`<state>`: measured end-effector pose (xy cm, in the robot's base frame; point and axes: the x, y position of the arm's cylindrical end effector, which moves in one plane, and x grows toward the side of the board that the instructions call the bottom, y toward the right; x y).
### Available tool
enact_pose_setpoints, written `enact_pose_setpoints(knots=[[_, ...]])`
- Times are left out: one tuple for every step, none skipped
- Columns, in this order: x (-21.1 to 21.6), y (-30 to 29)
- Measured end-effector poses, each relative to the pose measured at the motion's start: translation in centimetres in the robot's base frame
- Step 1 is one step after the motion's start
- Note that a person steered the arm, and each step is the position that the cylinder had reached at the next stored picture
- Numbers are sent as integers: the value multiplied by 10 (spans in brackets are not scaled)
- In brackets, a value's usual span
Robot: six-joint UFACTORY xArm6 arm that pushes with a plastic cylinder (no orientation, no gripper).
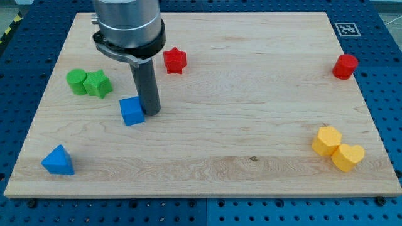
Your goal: Move the blue cube closer to the blue triangle
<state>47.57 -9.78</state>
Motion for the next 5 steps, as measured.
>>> enact_pose_setpoints(knots=[[0, -10], [2, -22], [7, -16], [-13, 7], [-18, 6]])
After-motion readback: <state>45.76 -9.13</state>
